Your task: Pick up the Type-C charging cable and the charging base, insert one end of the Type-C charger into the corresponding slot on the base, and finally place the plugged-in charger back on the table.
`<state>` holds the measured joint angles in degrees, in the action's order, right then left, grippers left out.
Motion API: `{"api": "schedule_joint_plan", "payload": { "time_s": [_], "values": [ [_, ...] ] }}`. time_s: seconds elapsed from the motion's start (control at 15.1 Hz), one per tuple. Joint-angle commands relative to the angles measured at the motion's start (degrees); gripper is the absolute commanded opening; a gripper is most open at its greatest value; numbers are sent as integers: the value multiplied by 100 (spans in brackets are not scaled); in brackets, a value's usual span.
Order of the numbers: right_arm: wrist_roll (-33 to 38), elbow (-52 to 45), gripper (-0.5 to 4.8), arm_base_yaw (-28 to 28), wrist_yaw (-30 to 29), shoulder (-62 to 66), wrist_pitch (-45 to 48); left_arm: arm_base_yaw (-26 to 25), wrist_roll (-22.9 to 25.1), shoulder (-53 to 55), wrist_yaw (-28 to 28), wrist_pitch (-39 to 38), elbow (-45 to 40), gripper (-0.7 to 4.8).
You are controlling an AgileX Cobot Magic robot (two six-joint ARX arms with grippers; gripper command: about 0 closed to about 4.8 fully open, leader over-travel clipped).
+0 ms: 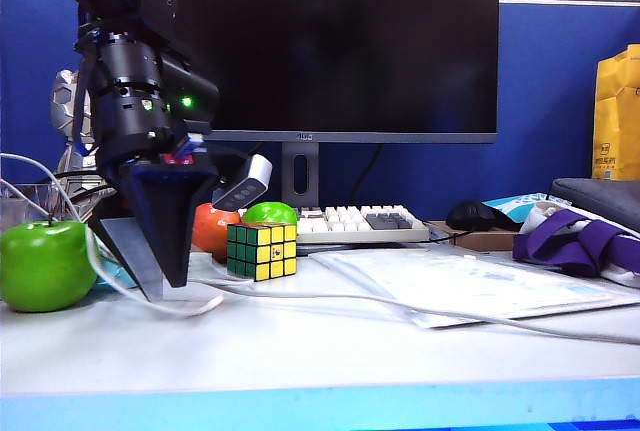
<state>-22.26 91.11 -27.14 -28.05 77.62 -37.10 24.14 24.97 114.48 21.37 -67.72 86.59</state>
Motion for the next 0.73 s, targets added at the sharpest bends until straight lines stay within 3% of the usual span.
{"api": "schedule_joint_plan", "payload": {
  "time_s": [0.07, 0.4, 0.66, 0.73],
  "values": [
    [15, 33, -5, -11, -13, -44, 138, 4, -474, -22, -74, -17, 13, 202],
    [17, 33, -5, -11, -13, -44, 136, 4, -1482, -31, -81, 138, 111, 202],
    [17, 33, -5, -11, -13, -42, 136, 7, -2811, -31, -129, 616, 599, 198],
    [17, 33, -5, -11, -17, -42, 133, 9, -3018, -31, -127, 774, 621, 173]
  ]
}}
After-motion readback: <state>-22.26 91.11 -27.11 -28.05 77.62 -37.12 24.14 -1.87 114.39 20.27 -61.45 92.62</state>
